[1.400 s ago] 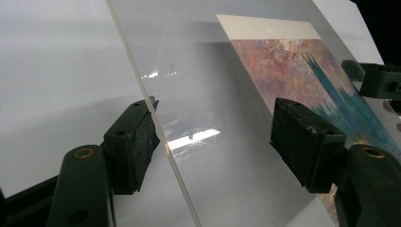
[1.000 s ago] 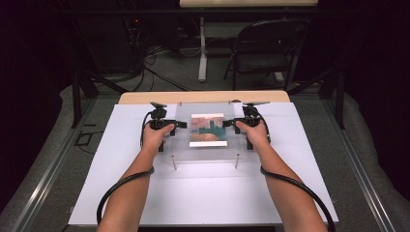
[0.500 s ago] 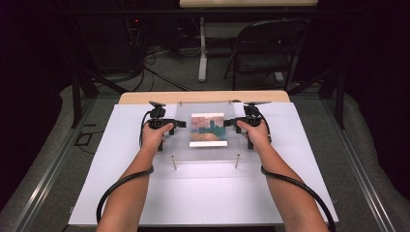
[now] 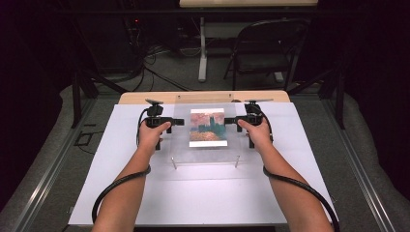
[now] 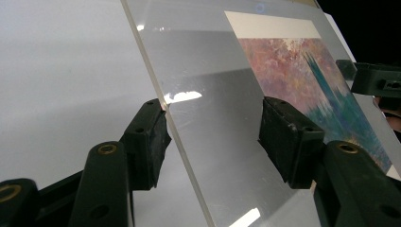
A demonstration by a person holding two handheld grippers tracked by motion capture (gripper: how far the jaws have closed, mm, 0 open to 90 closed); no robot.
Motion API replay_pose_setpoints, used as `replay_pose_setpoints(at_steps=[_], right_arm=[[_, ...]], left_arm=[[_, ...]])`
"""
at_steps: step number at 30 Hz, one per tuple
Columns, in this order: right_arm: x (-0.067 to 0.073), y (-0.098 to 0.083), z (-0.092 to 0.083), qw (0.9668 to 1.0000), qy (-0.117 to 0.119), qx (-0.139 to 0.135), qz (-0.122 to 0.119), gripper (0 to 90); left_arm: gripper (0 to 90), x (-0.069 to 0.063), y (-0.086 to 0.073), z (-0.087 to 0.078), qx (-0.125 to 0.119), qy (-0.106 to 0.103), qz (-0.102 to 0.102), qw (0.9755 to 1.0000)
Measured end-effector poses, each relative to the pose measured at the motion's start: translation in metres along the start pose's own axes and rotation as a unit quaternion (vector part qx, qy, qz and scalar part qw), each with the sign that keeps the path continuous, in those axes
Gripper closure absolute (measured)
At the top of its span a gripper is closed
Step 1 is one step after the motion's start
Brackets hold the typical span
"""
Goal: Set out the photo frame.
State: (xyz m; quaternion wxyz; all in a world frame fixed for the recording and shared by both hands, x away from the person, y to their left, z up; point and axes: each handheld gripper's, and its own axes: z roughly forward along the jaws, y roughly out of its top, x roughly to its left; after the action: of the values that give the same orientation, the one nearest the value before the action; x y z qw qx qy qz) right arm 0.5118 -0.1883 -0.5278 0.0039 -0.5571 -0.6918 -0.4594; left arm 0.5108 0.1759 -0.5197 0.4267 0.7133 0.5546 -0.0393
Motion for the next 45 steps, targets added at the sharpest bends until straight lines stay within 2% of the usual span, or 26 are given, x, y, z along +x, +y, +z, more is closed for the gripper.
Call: replay_pose_setpoints(at_steps=[7,18,24,33,45], right_arm=[[0.007,0.001,-0.009,0.9998,-0.001,-0.009,-0.016,39.5],[0.019,0.004,-0.022,0.9991,-0.008,0.000,-0.042,39.9],[0.022,0.004,-0.029,0.9990,-0.005,-0.006,-0.045,42.3],[0.029,0.007,-0.038,0.9989,-0.002,-0.008,-0.046,45.9],[0.039,0.007,-0.049,0.9975,-0.006,-0.010,-0.070,47.5]], left_arm=[[45.5,-0.006,0.000,-0.009,-0.010,-0.002,0.009,0.9999],[47.5,-0.017,0.003,-0.021,-0.003,0.006,0.026,0.9996],[49.5,-0.021,0.004,-0.028,-0.004,0.006,0.027,0.9996],[51.4,-0.028,0.005,-0.038,-0.001,0.009,0.040,0.9991],[55.1,-0.035,0.002,-0.053,-0.009,0.007,0.052,0.9986]])
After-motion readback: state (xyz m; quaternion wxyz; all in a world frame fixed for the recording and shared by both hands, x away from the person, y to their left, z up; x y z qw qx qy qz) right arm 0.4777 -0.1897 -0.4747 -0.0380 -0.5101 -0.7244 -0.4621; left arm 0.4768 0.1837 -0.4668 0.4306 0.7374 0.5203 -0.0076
